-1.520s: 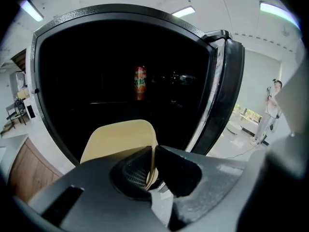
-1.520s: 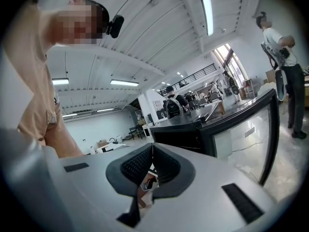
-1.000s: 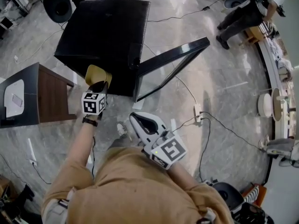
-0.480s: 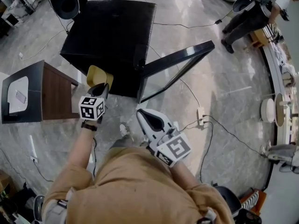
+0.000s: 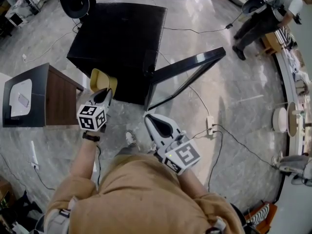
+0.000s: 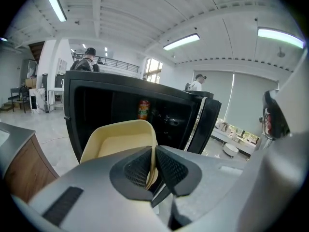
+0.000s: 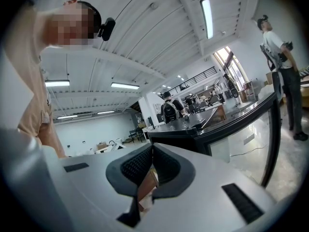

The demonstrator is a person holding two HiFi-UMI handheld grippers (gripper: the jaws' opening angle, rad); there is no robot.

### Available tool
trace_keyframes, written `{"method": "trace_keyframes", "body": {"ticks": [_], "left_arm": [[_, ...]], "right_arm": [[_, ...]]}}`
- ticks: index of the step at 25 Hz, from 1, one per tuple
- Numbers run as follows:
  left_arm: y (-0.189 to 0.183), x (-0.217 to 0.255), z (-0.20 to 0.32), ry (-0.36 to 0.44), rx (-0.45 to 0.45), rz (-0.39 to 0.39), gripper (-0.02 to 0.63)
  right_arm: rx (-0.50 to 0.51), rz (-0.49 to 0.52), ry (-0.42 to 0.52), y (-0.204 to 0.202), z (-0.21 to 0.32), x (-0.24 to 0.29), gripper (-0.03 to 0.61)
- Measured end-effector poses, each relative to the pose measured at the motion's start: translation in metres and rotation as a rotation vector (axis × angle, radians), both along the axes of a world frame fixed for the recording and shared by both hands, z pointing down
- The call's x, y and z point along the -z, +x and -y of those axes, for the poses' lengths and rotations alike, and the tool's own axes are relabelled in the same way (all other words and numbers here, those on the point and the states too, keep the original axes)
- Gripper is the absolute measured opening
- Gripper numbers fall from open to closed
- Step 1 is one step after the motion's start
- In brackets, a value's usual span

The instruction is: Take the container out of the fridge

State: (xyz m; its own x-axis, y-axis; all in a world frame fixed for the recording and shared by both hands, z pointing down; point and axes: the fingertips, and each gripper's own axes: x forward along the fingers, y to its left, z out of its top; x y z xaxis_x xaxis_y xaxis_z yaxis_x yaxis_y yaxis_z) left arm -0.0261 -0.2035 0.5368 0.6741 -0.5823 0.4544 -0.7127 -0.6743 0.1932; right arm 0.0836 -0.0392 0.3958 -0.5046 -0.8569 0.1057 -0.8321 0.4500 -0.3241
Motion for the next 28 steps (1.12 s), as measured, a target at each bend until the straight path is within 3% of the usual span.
{"method": "trace_keyframes", "body": {"ticks": [28], "left_arm": [[-0.014, 0.088, -0.027, 0.05, 0.062, -0.245, 0.025]], "right_arm": [[0.006, 0.01, 0.03, 0.014, 0.007, 0.008, 0.0]]}}
